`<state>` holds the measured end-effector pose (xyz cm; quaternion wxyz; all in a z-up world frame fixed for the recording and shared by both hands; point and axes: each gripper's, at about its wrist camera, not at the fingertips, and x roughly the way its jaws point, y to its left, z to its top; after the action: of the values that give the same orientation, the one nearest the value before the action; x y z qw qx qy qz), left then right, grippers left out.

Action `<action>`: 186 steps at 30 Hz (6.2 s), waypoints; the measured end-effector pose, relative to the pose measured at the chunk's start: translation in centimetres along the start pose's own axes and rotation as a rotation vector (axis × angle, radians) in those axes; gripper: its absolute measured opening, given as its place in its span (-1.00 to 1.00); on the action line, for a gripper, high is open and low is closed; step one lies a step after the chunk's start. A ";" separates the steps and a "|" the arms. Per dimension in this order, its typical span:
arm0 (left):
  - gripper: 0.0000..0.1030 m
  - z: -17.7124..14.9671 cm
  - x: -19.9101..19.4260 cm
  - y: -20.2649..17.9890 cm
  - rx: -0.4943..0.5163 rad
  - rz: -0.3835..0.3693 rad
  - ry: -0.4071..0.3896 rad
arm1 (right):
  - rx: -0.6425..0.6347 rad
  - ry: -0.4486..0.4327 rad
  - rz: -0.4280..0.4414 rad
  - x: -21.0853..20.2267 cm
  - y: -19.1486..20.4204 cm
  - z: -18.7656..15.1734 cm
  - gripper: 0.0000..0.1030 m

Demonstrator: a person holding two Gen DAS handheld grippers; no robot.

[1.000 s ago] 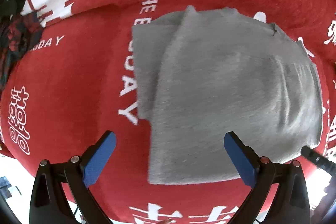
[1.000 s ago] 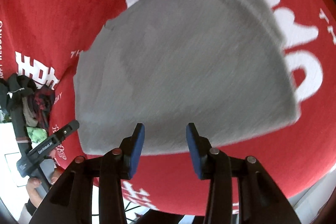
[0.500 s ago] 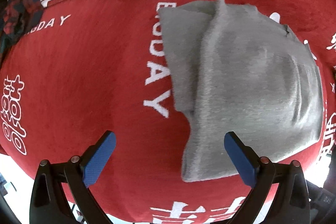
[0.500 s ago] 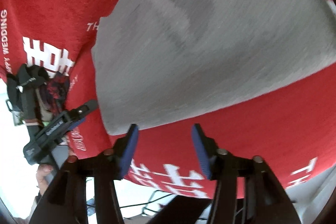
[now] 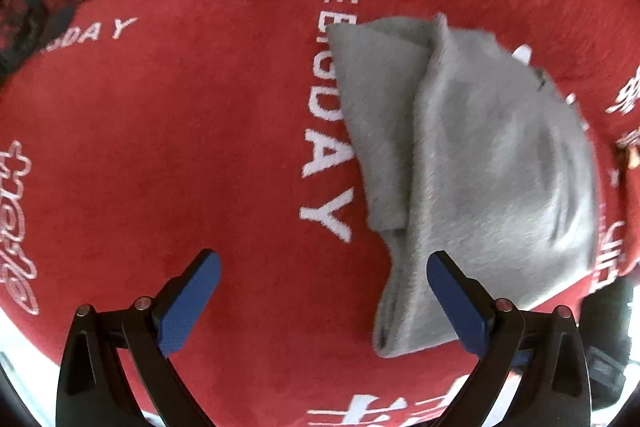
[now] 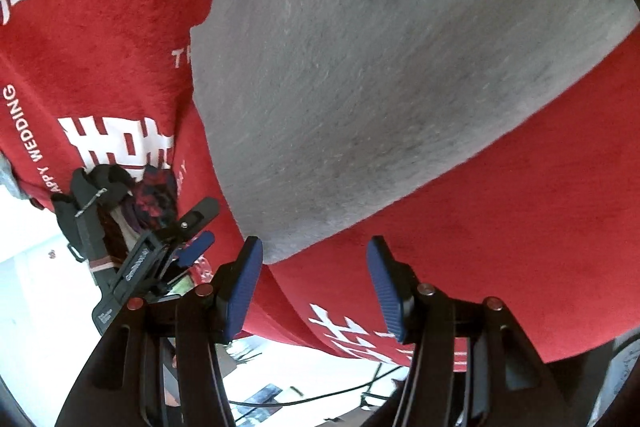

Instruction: Fold small clothes

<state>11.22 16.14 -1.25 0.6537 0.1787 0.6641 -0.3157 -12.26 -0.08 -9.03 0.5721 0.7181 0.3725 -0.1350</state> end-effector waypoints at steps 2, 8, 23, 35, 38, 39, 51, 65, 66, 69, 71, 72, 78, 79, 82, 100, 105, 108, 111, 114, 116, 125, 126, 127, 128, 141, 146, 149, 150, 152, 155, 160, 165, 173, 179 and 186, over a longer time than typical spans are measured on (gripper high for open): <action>1.00 0.1 0.0 0.8 -0.009 -0.033 -0.001 | 0.029 -0.012 0.047 0.5 -0.4 0.0 0.13; 1.00 0.5 0.8 1.3 -0.038 -0.116 0.009 | 0.050 -0.065 0.128 1.3 -0.1 0.0 0.13; 1.00 5.1 3.4 -0.4 -0.134 -0.577 0.115 | 0.033 -0.126 0.254 0.4 3.8 1.9 -0.84; 0.77 7.8 3.4 -8.2 0.037 -0.545 0.078 | -0.170 -0.103 0.185 -2.3 6.6 2.0 -0.84; 0.36 7.6 3.2 -9.7 0.119 -0.449 0.059 | -0.194 -0.072 0.128 -1.6 6.2 1.2 -0.84; 0.29 7.5 3.2 -9.9 0.131 -0.432 0.056 | -0.202 -0.062 0.108 -1.6 6.1 0.9 -0.84; 0.17 6.2 3.6 -10.7 0.185 -0.210 0.045 | -0.317 0.080 -0.184 -3.0 4.0 0.1 -0.76; 0.17 6.3 4.0 -11.8 0.190 -0.119 0.057 | -0.342 -0.174 -0.331 -9.3 5.4 7.9 -0.56; 0.09 6.4 4.0 -11.9 0.194 -0.116 0.055 | -0.347 -0.178 -0.341 -9.3 5.5 8.3 -0.57; -0.32 6.5 3.6 -12.3 0.202 -0.096 0.037 | -0.363 -0.189 -0.356 -8.9 5.8 9.6 -0.58; -0.57 6.6 3.2 -12.0 0.179 -0.088 0.021 | -0.372 -0.186 -0.357 -8.8 5.6 10.4 -0.58; -0.64 6.7 3.1 -11.7 0.161 -0.093 0.019 | -0.374 -0.182 -0.356 -8.5 5.5 10.9 -0.58; -0.67 6.7 0.9 -11.4 0.060 -0.179 -0.023 | -0.380 -0.105 -0.369 -6.9 3.8 12.8 -0.68; -0.67 6.6 0.0 -11.9 0.058 -0.218 -0.048 | -0.387 -0.093 -0.366 -6.9 3.7 13.0 -0.69; -0.67 6.6 -2.3 -14.3 0.084 -0.285 -0.096 | -0.404 -0.070 -0.357 -6.8 3.8 13.3 -0.69; -0.67 6.5 1.4 -40.2 0.447 -0.246 -0.014 | -0.199 -0.109 0.044 -17.3 -2.7 18.2 -0.62; -0.63 5.0 4.0 -43.4 0.506 -0.098 0.002 | -0.069 -0.078 0.094 -16.6 -7.0 19.5 -0.59; -0.53 4.0 2.8 -44.5 0.554 -0.091 -0.032 | -0.020 -0.077 0.166 -16.7 -8.4 19.7 -0.59; -0.53 2.9 1.3 -45.9 0.664 -0.064 -0.079 | -0.020 -0.067 0.178 -16.7 -8.7 19.9 -0.59; -0.53 2.7 -1.1 -45.0 0.663 -0.123 -0.106 | 0.003 -0.064 0.197 -16.7 -9.1 20.4 -0.59; -0.14 3.2 -2.2 -43.5 0.612 -0.150 -0.128 | 0.024 -0.074 0.222 -17.0 -9.7 20.6 -0.59; 0.71 5.0 -3.6 -35.8 0.464 0.018 -0.178 | 0.230 -0.165 0.473 -20.5 -14.8 21.1 -0.20; 0.71 5.1 -3.2 -35.0 0.445 0.029 -0.167 | 0.250 -0.172 0.497 -20.8 -15.3 20.8 -0.16; 0.71 5.3 -2.7 -33.9 0.409 0.049 -0.159 | 0.275 -0.176 0.527 -20.8 -15.8 20.6 -0.09; 0.71 5.4 -2.3 -33.1 0.388 0.066 -0.154 | 0.290 -0.179 0.553 -20.6 -16.1 20.6 0.04; 0.71 4.5 1.8 -28.9 0.277 0.137 -0.078 | -0.042 -0.087 0.202 -21.2 -9.6 22.1 -0.59; 0.71 4.8 0.8 -29.4 0.275 0.107 -0.141 | -0.417 -0.196 -0.059 -23.5 -2.0 20.3 -0.74; 0.71 5.1 1.8 -30.1 0.304 0.123 -0.118 | -0.465 -0.234 -0.108 -24.8 -1.4 19.7 -0.74; 0.71 5.0 2.4 -30.2 0.313 0.128 -0.111 | -0.450 -0.229 -0.123 -24.7 -2.2 19.8 -0.74; 0.72 4.9 3.3 -30.2 0.320 0.133 -0.098 | -0.393 -0.215 -0.176 -24.1 -4.3 20.5 -0.74; 0.74 4.7 3.6 -29.9 0.309 0.116 -0.090 | -0.283 -0.175 -0.233 -22.8 -8.5 21.8 -0.65; 0.74 4.5 2.6 -29.3 0.330 0.153 -0.093 | -0.260 -0.222 -0.283 -24.6 -9.6 21.2 -0.56; 0.74 4.4 1.4 -28.1 0.324 0.164 -0.082 | -0.304 -0.258 -0.394 -26.9 -8.9 19.8 -0.38; 0.74 1.1 2.3 -29.0 0.362 0.122 -0.014 | -0.445 -0.164 -0.266 -27.3 -5.3 13.9 -0.56; 0.74 -1.4 5.1 -29.6 0.361 0.137 0.053 | -0.583 -0.105 -0.391 -24.3 -3.6 11.8 -0.65; 0.93 -2.7 5.8 -29.0 0.340 0.168 0.065 | -0.627 -0.054 -0.544 -22.2 -7.5 12.0 -0.89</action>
<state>-10.11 -4.45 -1.73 0.6164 0.3512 0.6048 -0.3618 -29.84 -19.13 -4.37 0.7161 0.3807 0.5566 -0.1802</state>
